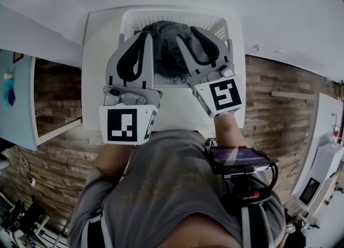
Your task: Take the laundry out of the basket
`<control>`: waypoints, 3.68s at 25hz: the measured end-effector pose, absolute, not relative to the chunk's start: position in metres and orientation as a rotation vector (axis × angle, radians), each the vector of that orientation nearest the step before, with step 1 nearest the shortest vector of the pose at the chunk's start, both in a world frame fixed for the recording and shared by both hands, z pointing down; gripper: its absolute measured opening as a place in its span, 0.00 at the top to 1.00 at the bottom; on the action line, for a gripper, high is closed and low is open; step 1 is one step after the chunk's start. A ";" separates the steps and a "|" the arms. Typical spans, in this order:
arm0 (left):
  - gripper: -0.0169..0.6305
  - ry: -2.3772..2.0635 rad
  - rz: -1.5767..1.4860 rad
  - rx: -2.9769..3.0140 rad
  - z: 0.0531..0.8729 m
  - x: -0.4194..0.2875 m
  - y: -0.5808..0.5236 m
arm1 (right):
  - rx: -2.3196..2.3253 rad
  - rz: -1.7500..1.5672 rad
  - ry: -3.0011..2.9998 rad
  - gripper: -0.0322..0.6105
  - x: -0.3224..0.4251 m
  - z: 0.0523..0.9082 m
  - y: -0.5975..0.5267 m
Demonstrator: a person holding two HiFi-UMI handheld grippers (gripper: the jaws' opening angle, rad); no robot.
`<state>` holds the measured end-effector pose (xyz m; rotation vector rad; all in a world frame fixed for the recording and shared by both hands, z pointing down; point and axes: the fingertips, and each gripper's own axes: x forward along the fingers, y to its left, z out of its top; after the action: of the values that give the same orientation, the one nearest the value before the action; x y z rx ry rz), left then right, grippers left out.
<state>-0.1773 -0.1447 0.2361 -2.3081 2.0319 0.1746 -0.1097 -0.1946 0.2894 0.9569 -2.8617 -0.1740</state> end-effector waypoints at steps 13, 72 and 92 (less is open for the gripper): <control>0.96 2.125 0.217 -2.378 0.265 -0.199 -0.196 | 0.531 0.054 -2.623 0.28 -0.165 0.399 -0.227; 0.96 1.991 0.337 -2.305 0.198 -0.178 -0.121 | 1.105 -0.416 -2.821 0.87 -0.079 0.183 -0.206; 0.96 1.704 0.430 -2.460 0.169 -0.092 -0.072 | 1.674 -0.681 -2.605 0.87 0.096 0.078 -0.097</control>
<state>-0.0925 -0.0724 0.1695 -2.4599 1.7044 0.4300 0.0959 -0.0965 0.0781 1.6735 -2.6050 -0.6809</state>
